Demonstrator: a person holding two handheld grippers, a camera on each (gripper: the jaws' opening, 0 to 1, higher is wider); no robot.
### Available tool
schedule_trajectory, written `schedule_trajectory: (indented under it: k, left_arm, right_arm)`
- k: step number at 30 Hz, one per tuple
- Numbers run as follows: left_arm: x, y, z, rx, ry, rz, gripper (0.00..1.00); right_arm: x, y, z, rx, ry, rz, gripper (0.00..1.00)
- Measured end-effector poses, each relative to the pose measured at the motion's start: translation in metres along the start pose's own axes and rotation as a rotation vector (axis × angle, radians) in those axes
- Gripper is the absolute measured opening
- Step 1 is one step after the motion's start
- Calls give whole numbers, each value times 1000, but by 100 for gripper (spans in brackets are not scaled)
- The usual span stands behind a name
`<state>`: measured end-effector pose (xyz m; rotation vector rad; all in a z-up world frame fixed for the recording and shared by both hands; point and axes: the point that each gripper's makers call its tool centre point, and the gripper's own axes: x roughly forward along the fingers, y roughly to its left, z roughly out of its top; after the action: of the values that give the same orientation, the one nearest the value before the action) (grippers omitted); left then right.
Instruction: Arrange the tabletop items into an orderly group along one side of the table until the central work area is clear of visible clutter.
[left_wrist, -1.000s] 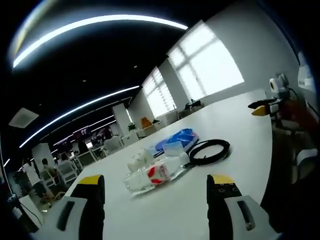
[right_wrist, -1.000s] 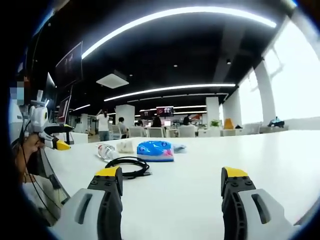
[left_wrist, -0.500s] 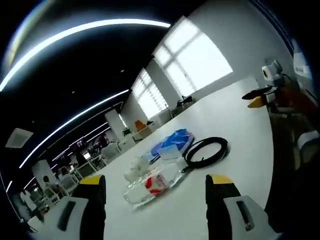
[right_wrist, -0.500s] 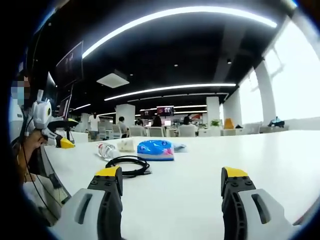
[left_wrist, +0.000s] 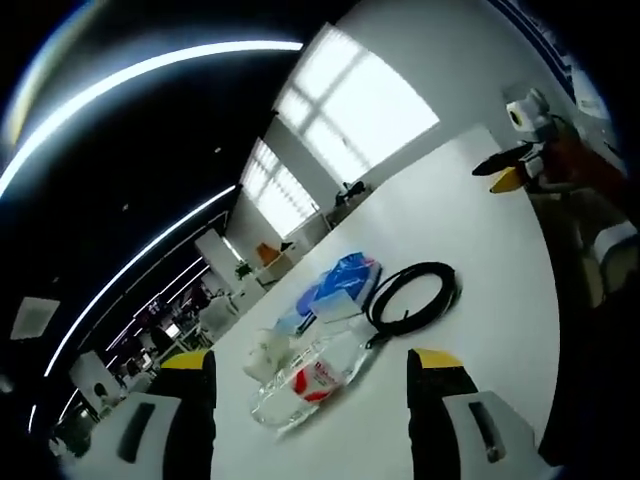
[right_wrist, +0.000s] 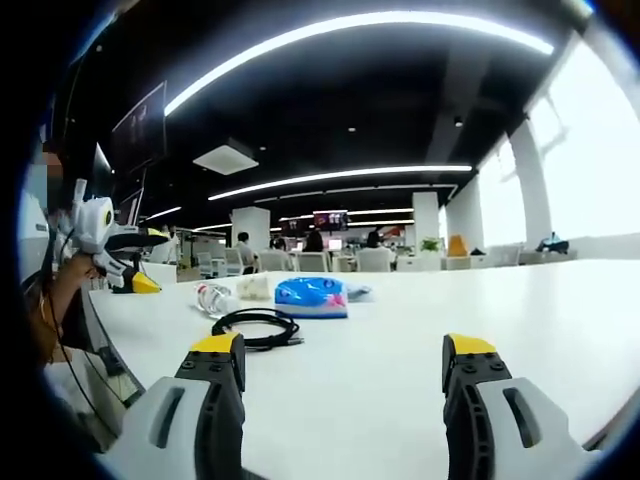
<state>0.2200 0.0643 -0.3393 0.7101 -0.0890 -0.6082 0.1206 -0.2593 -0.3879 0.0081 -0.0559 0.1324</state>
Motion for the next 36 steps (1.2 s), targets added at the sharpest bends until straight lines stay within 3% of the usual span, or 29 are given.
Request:
schedule_trajectory:
  k: [12,20,27,36]
  left_arm:
    - [30,-14,5,113,23,-43,76]
    - [39,-5,4,153,62,20,76]
    - [49,-8,5,283,99,35,76]
    - [63,-13,4,361,114,20,76]
  right_arm:
    - [-4,-9,1,8,-7,-23,78]
    - [-7,-12,3,6,-11,-29,78]
    - [-11,-15,4,12,-21,-38,78]
    - [-15,-19,2,16,-17,-48,77]
